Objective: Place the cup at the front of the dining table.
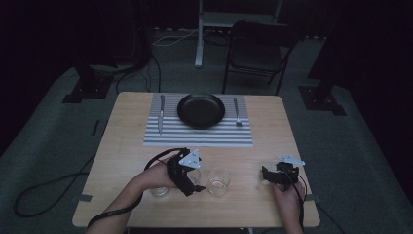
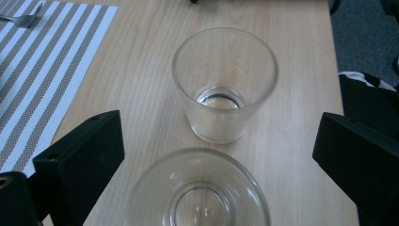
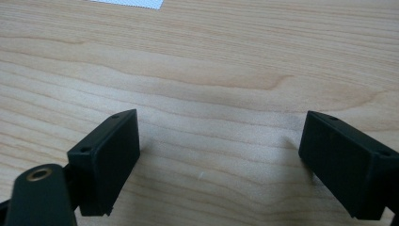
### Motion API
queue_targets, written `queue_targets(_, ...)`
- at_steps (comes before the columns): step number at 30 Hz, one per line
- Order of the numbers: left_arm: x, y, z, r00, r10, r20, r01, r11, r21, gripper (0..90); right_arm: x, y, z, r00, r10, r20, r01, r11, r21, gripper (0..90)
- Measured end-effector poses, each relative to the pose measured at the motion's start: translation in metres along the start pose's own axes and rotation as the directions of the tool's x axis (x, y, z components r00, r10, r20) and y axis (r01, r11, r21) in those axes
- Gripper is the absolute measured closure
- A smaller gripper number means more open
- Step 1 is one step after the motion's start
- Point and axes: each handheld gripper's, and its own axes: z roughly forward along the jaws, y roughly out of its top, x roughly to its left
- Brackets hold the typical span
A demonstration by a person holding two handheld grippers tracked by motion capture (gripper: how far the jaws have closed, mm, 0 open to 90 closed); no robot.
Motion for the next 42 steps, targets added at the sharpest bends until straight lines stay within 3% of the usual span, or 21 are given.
queue_targets(17, 0.003, 0.020, 0.026, 0.9992, 0.020, 0.034, -0.022, 0.9987, 0.046, 2.9, 0.000, 0.000, 0.000, 1.0000, 0.000, -0.001, 0.000, 1.000, 0.000, 12.4)
queue_targets(20, 0.003, 0.024, 0.034, 0.9983, 0.037, 0.045, -0.040, 0.9972, 0.063, 2.9, 0.000, 0.000, 0.000, 1.0000, 0.000, -0.001, 0.000, 1.000, 0.000, 12.4)
queue_targets(34, -0.001, 0.035, 0.057, 0.9964, 0.038, 0.076, -0.046, 0.9940, 0.099, 2.9, 0.000, 0.000, 0.000, 1.0000, 0.000, -0.001, 0.000, 1.000, 0.000, 12.4)
queue_targets(42, -0.001, 0.039, 0.065, 0.9974, 0.041, 0.060, -0.049, 0.9883, 0.144, 2.9, 0.000, 0.000, 0.000, 1.0000, 0.000, 0.000, 0.000, 1.000, 0.000, 12.5)
